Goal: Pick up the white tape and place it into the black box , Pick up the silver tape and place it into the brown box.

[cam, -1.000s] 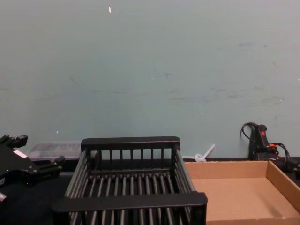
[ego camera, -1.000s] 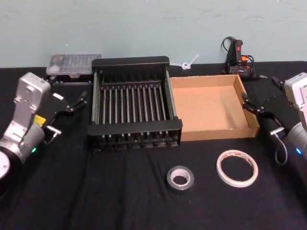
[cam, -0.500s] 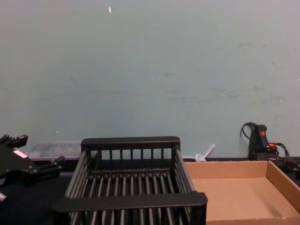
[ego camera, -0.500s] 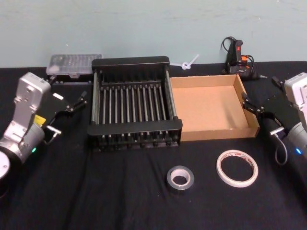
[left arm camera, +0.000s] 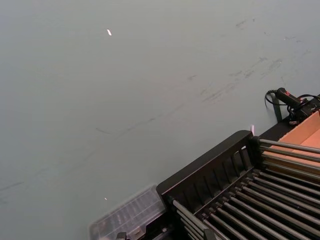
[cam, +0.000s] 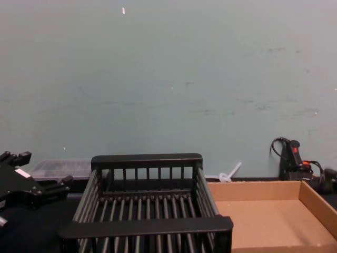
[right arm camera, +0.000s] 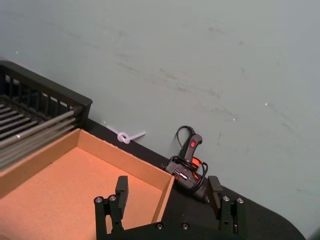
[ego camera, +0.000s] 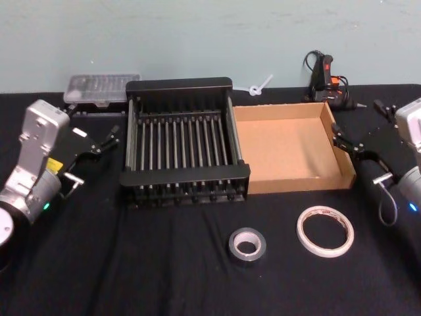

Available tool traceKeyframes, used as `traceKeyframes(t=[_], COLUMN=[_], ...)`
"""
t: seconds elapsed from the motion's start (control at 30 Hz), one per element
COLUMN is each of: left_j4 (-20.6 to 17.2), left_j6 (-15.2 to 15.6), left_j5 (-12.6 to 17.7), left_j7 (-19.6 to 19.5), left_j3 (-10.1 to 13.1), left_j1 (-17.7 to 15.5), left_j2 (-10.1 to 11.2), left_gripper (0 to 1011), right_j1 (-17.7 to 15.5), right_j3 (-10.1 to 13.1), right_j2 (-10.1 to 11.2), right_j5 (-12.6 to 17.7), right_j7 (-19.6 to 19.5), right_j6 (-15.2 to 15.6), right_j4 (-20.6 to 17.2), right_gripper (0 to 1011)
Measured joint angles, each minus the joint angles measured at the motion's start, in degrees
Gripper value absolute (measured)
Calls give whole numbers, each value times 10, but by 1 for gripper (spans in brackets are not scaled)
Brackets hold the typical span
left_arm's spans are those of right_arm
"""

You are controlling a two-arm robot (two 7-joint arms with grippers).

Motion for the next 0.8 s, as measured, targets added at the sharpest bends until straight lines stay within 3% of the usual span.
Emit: traceKeyframes(t=[0.23, 0.47, 0.8], left_j4=[0, 0, 0], left_j6=[0, 0, 0], left_j5=[0, 0, 0], left_j7=[0, 0, 0], left_j3=[0, 0, 0], left_j1=[0, 0, 0], left_j2=[0, 0, 0], left_gripper=[1001, 1001, 1001], right_j1=[-33, -81, -138], right_j3=[29, 68, 103], right_j2=[21, 52, 76], right_j5=[27, 80, 133], right_j7=[18, 50, 88], right_j6=[26, 87, 148], right_j4=[-54, -118, -171], right_gripper=[1002, 1002, 1002])
